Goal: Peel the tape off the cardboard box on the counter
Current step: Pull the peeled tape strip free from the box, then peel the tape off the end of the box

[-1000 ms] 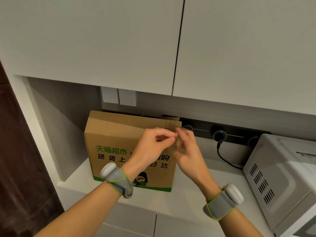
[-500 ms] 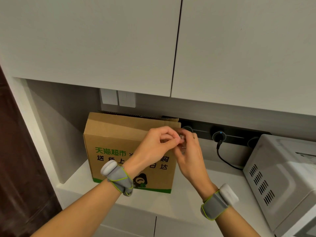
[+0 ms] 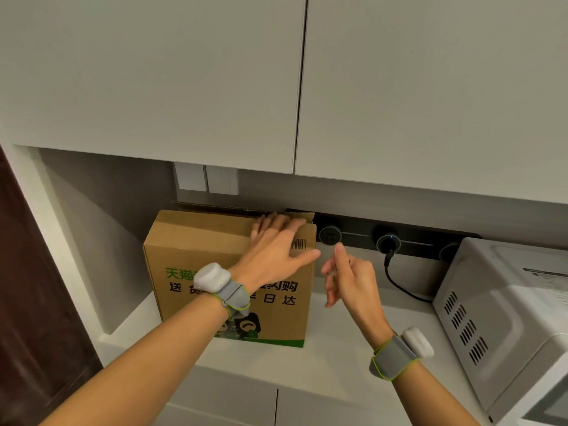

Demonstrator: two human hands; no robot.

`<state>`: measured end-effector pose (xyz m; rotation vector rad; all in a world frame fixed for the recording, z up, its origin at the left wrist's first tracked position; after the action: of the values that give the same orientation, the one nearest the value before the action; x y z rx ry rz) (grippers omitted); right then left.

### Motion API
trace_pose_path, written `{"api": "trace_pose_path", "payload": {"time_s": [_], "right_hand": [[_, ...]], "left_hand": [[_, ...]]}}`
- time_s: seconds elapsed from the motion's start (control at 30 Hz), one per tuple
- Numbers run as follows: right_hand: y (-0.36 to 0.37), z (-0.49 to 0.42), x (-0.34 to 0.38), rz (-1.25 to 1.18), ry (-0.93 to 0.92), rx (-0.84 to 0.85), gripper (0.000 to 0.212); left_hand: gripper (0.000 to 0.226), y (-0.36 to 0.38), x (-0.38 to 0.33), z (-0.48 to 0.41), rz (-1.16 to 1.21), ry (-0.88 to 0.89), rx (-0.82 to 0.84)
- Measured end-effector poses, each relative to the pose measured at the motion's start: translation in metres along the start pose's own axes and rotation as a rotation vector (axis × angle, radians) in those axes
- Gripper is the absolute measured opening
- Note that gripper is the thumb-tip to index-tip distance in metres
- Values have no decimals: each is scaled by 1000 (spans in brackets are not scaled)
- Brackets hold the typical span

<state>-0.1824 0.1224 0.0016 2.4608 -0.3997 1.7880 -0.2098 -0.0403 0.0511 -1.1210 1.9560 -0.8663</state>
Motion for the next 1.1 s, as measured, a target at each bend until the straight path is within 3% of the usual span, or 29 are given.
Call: {"api": "trace_pose_path", "payload": {"time_s": [0.13, 0.27, 0.47, 0.63, 0.77, 0.9, 1.1], "right_hand": [[-8, -4, -10, -13, 52, -50, 67], [-11, -11, -21, -86, 71, -32, 63], [-3, -3, -33, -147, 107, 156, 25], [0, 0, -30, -56, 24, 187, 37], [2, 1, -26, -65, 28, 165, 30], [6, 2, -21, -74, 66, 148, 21], [16, 9, -11, -30, 6, 187, 36]], "left_hand": [[96, 12, -3, -1, -125, 1, 7], [81, 13, -12, 0, -80, 28, -18], [70, 10, -8, 8, 68, 36, 57], [59, -10, -9, 14, 283, 19, 35], [54, -14, -1, 23, 391, -4, 72], [51, -19, 1, 29, 418, 24, 114], [50, -25, 2, 37, 426, 68, 125]]}}
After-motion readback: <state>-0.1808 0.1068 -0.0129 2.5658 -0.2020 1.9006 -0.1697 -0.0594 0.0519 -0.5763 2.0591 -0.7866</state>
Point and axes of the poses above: each hand's wrist, its own z-axis away from the middle knuckle, its own y-axis out of the palm, x = y × z, the point moved 9 cm from there along -z, towards the middle knuckle, and after that the axes turned 9 degrees about -x, right-handed, at the moved point
